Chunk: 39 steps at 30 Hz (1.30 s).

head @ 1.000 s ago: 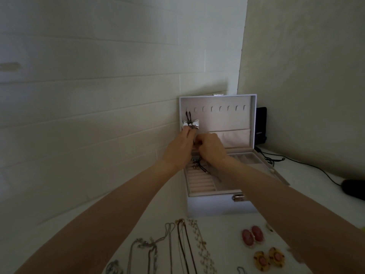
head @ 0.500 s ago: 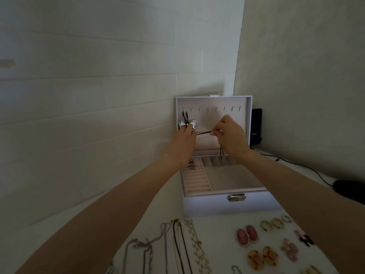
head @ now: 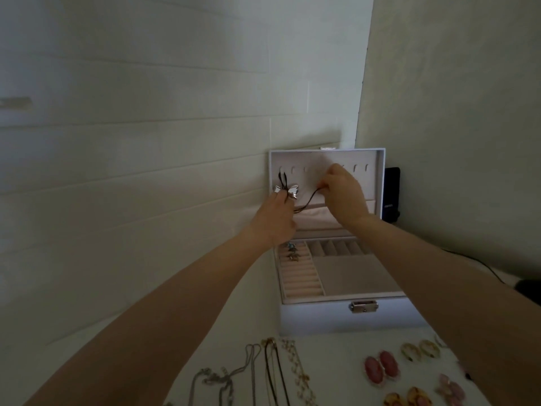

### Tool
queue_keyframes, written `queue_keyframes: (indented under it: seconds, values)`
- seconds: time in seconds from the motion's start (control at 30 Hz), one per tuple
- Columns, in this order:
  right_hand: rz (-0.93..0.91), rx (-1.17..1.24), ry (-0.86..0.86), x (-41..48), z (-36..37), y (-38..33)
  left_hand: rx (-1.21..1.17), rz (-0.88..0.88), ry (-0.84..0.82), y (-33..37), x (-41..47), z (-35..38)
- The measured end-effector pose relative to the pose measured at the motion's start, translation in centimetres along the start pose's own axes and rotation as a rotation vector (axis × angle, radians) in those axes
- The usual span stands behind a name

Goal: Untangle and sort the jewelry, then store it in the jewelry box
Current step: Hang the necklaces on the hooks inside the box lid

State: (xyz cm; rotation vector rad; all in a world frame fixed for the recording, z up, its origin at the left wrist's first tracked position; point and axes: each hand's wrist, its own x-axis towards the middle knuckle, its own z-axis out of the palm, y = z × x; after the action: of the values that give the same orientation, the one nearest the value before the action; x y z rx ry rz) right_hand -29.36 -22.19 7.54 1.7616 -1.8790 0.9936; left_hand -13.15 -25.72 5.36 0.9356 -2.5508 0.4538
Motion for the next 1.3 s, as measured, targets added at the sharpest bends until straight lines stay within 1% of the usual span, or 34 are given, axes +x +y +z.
queue_keyframes:
  seconds: [0.07, 0.17, 0.23, 0.37, 0.47, 0.53, 0.63, 0.7, 0.77, 0.87, 0.97, 1.0, 1.1, 1.17, 1.23, 1.3]
  values:
    - [-0.062, -0.118, -0.128, -0.6, 0.7, 0.3, 0.036, -0.004, -0.005, 0.0, -0.1, -0.1]
    - [-0.040, -0.064, -0.189, -1.2, 1.1, 0.1, 0.066, -0.022, 0.003, 0.1, 0.2, -0.2]
    - [0.017, 0.007, -0.216, -1.6, 1.2, -0.1, 0.051, -0.040, 0.017, 0.2, 0.3, -0.3]
    - [0.192, 0.159, -0.252, -1.7, 1.2, -0.3, 0.012, -0.066, 0.046, 0.2, 0.8, -0.3]
    - [0.176, 0.179, -0.332, -1.9, 0.7, -0.4, -0.008, -0.092, 0.034, 0.1, 1.0, -0.4]
    - [0.168, 0.170, -0.401, -2.2, 0.4, -0.5, 0.011, -0.066, 0.022, 0.1, 0.9, -0.3]
    - [0.111, 0.056, -0.488, -2.6, 0.3, -0.6, 0.064, 0.005, 0.031, -0.1, 0.4, -0.3]
    - [0.081, 0.043, -0.463, -2.9, 0.5, -0.6, 0.043, 0.006, 0.043, -0.3, 0.4, -0.2]
    - [0.075, 0.119, -0.397, -3.1, 0.7, -0.5, -0.002, -0.010, 0.065, -0.3, 0.5, 0.1]
    - [0.137, 0.265, -0.251, -3.2, 0.8, -0.3, -0.046, -0.031, 0.137, 0.2, 0.6, 0.3]
    - [0.211, 0.301, -0.157, -2.6, 0.8, 0.0, -0.020, -0.116, 0.130, 1.1, 0.3, -0.1]
    - [0.218, 0.293, -0.145, -2.4, 0.9, 0.0, -0.003, -0.130, 0.129, 1.4, 0.3, -0.2]
    - [0.217, 0.302, -0.096, -2.4, 1.2, -0.3, 0.113, -0.083, 0.137, 1.6, 0.2, 0.0]
    - [0.212, 0.329, -0.068, -2.6, 1.2, -0.5, 0.165, -0.055, 0.104, 1.5, 0.2, 0.1]
    - [0.155, 0.294, -0.091, -2.9, 1.2, -0.5, 0.185, -0.063, 0.052, 1.5, 0.5, 0.1]
    - [0.106, 0.249, -0.159, -3.2, 1.5, -0.7, 0.190, -0.073, 0.054, 1.5, 0.8, 0.2]
